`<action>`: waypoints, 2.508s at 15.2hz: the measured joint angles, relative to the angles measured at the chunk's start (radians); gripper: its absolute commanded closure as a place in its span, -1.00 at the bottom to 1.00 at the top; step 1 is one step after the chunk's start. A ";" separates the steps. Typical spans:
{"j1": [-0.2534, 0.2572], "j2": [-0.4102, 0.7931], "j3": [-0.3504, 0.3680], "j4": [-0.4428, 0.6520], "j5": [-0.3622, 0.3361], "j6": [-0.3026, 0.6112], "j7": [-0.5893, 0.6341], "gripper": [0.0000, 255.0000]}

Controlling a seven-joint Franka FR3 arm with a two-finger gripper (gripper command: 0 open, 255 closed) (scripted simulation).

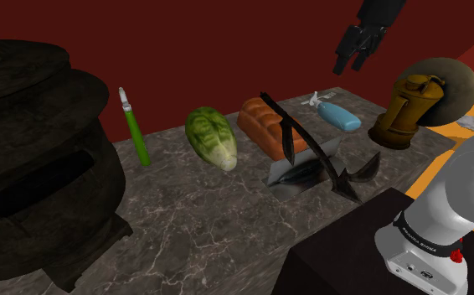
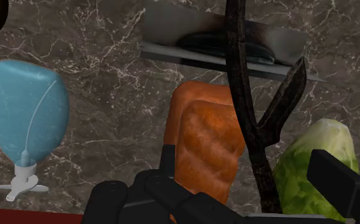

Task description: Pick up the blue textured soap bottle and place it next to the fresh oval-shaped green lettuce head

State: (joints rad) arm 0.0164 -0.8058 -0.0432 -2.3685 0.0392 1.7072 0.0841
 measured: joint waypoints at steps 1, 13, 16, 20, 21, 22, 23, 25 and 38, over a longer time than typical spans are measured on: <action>0.000 0.000 0.000 0.000 0.000 0.000 0.000 -1.00; -0.053 0.222 -0.190 -0.038 -0.063 0.260 -0.188 -1.00; -0.060 0.302 -0.245 -0.023 -0.063 0.326 -0.245 -1.00; -0.058 0.438 -0.316 0.033 -0.038 0.403 -0.325 -1.00; -0.058 0.473 -0.337 0.051 -0.027 0.418 -0.351 -1.00; -0.057 0.508 -0.354 0.063 -0.015 0.439 -0.374 -1.00; -0.058 0.539 -0.371 0.073 -0.002 0.457 -0.399 -1.00; -0.055 0.605 -0.400 0.101 0.030 0.488 -0.443 -1.00; -0.153 1.083 -0.473 0.404 0.355 0.559 -0.774 -1.00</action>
State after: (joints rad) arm -0.1365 0.2773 -0.5161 -1.9645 0.3941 2.2661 -0.6900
